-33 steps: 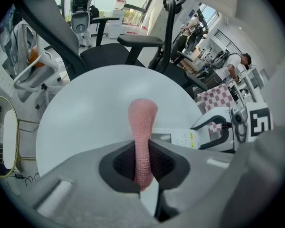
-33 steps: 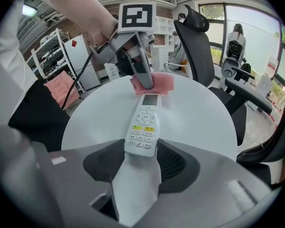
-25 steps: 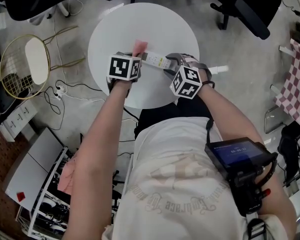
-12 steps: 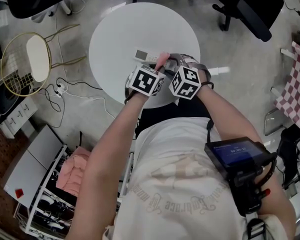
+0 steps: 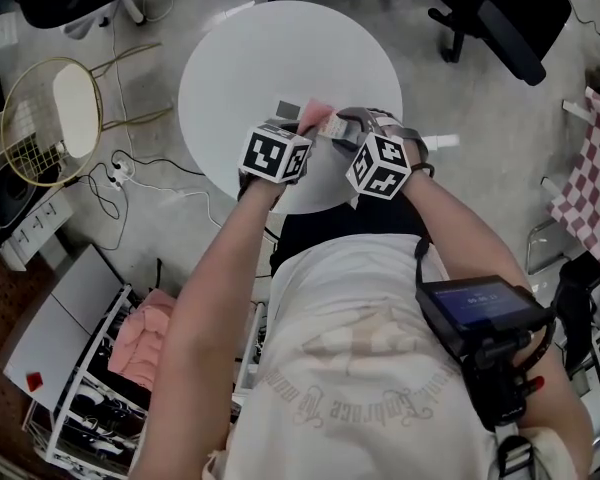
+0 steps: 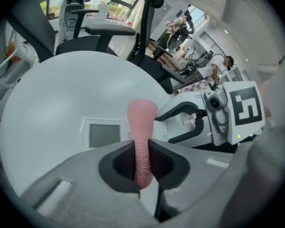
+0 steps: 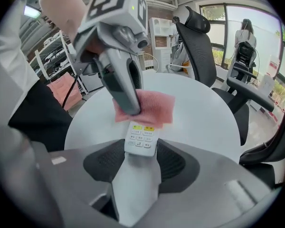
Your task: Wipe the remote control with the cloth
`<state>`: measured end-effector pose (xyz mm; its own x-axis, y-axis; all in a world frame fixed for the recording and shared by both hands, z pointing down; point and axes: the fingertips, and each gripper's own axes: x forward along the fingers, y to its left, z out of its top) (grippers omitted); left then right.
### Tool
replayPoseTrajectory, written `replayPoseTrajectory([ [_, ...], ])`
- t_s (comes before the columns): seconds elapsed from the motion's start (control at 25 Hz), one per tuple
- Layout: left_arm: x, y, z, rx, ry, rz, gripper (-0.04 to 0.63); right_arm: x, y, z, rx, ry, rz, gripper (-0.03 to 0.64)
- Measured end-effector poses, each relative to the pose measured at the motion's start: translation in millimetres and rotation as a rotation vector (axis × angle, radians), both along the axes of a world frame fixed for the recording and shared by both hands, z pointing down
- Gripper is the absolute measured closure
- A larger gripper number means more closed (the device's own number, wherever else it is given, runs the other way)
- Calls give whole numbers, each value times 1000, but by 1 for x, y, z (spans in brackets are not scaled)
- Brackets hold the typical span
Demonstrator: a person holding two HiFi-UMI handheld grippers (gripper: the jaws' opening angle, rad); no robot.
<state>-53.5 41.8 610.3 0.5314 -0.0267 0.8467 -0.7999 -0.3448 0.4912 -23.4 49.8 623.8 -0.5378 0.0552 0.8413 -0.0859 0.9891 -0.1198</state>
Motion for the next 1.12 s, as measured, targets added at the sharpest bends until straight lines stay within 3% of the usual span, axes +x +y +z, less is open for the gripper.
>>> replayPoseTrajectory([
  [0.28,-86,-6,15,-16,-132,-196,566,3,0,0,-11,-1,17,396],
  [0.4,-105,-6,18,-15,-146,-259,566,4,-2,1,-19,-3,31,396],
  [0.72,-83,2,5,54,-52,-305,566,6,-4,1,-25,1,61,400],
  [1.12,-54,42,-23,102,15,-468,566,8,-11,-2,2,19,22,379],
])
